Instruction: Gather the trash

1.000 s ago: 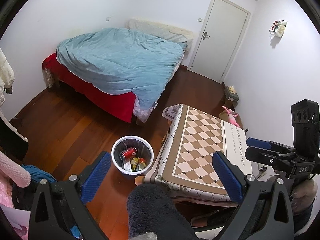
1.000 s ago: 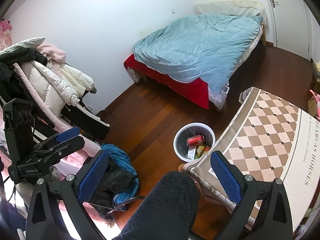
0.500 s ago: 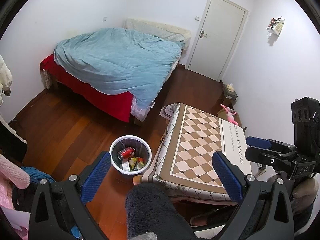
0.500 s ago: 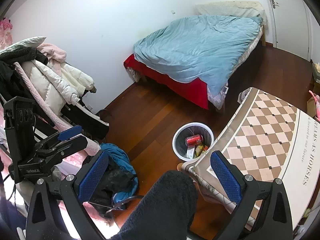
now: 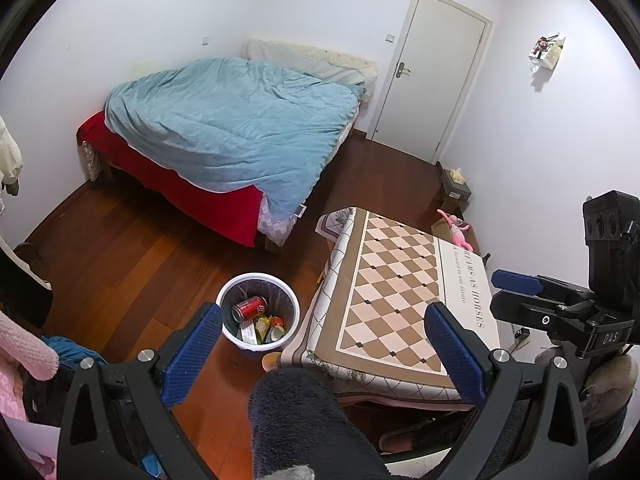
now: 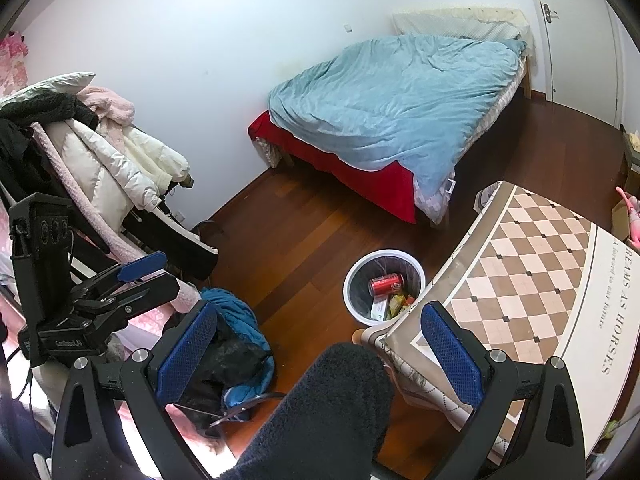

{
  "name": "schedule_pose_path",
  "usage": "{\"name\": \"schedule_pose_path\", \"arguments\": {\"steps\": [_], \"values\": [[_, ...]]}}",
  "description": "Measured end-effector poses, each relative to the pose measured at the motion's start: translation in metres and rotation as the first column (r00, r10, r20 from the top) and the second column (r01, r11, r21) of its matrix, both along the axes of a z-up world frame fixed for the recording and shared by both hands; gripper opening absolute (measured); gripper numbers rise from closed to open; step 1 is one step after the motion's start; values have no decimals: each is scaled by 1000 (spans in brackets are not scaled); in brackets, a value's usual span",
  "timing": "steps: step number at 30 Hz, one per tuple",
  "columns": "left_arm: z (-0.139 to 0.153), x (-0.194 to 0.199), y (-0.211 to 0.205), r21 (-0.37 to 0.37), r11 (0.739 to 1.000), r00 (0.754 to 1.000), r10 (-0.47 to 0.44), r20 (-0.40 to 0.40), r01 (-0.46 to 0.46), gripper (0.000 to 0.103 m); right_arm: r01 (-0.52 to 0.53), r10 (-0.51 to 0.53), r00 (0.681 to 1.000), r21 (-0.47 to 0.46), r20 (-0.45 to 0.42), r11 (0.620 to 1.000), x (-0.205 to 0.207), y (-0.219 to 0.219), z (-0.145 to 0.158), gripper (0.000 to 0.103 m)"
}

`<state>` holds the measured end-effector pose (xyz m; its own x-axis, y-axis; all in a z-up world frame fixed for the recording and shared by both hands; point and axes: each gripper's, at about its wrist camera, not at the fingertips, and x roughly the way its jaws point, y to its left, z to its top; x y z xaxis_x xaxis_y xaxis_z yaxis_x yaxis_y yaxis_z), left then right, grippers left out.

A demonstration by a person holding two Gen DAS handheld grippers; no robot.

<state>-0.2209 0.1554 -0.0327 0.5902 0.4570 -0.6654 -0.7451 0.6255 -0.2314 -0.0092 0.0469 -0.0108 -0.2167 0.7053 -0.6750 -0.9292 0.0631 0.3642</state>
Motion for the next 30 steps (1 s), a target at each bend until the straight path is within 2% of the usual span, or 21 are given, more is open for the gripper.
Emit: {"name": "schedule_pose_path", "arguments": {"steps": [30], "values": [[2, 2, -1, -14, 1000, 999, -19, 25, 20, 103, -22, 22, 1000, -4, 5, 1000, -2, -6, 2, 103]]}}
